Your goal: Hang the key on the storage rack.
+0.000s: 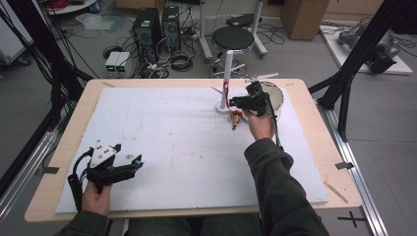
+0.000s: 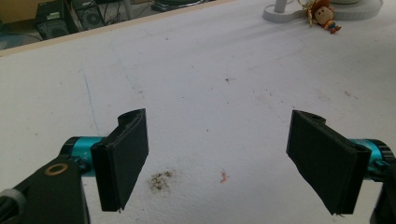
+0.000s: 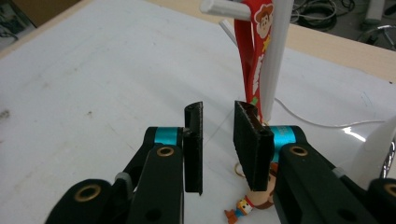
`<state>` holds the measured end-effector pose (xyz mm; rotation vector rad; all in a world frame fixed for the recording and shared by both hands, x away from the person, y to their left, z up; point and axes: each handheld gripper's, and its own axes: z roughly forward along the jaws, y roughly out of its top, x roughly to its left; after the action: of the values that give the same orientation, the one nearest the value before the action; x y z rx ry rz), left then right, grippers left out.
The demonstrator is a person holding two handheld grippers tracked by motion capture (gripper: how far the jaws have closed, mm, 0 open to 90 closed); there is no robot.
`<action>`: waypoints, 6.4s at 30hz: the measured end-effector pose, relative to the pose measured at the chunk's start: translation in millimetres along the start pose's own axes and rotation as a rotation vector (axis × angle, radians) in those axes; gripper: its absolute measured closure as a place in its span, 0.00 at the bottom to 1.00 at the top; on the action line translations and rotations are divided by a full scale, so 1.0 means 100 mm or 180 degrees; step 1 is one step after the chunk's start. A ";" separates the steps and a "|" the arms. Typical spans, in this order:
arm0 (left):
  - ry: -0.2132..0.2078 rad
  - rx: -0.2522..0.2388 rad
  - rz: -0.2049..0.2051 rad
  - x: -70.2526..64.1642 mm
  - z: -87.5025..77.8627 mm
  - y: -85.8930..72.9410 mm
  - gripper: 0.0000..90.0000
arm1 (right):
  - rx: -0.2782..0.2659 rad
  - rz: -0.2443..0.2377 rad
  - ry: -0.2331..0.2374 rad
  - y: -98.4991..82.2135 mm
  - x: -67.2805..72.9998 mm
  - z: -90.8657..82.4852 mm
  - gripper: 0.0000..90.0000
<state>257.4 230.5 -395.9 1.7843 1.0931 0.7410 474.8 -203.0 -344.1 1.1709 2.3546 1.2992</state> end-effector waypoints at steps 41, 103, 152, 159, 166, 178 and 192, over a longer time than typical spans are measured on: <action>-0.0035 0.0018 0.0018 -0.02 0.01 0.01 0.24 | -0.0261 0.0044 0.0384 -0.15 -0.01 -0.18 0.34; -0.0090 0.0028 -0.0031 -0.02 0.02 0.01 0.24 | -0.0305 -0.0250 0.0318 -0.61 0.35 -0.46 0.12; -0.0119 0.0053 -0.0025 -0.03 0.02 0.00 0.24 | -0.0253 -0.0358 0.0226 -1.08 0.41 -0.71 0.12; -0.0125 0.0065 -0.0015 -0.03 0.02 0.00 0.24 | -0.0223 -0.0361 0.0207 -1.15 0.39 -0.74 0.12; -0.0146 0.0074 -0.0012 -0.03 0.02 -0.01 0.24 | -0.0240 -0.0349 0.0213 -1.20 0.38 -0.77 0.12; -0.0189 0.0091 0.0003 -0.03 0.03 -0.02 0.24 | -0.0232 -0.0328 0.0190 -1.31 0.36 -0.79 0.12; -0.0215 0.0119 -0.0002 -0.04 0.06 -0.02 0.24 | -0.0222 -0.0401 0.0185 -1.40 0.39 -0.81 0.12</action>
<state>259.6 225.4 -400.2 1.8273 1.0691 0.6591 330.6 -266.5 -399.0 0.9608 2.3603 1.3777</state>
